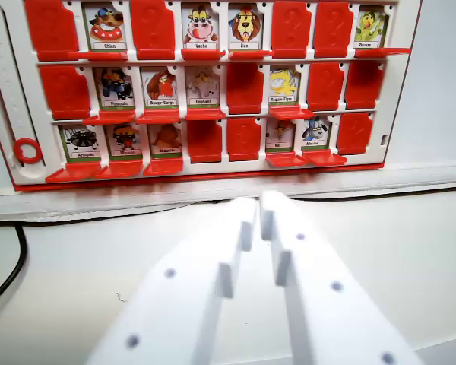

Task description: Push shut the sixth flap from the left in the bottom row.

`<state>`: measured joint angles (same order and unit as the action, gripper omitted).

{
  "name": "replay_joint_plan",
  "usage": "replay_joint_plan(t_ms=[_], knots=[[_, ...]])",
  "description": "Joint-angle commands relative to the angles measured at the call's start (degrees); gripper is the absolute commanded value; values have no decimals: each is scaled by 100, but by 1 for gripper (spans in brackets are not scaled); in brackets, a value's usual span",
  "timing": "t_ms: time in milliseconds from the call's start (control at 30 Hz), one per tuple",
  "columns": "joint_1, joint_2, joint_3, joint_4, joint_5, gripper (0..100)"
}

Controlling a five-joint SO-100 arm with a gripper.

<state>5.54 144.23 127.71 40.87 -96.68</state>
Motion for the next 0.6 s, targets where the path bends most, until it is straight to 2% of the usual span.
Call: replay_joint_plan(t_ms=[0,400,567], knots=[[79,-475,-571,-334,-44,0],[650,-2399,176,-2039,-176,0],[773,-3393,325,-3050,-299,0]])
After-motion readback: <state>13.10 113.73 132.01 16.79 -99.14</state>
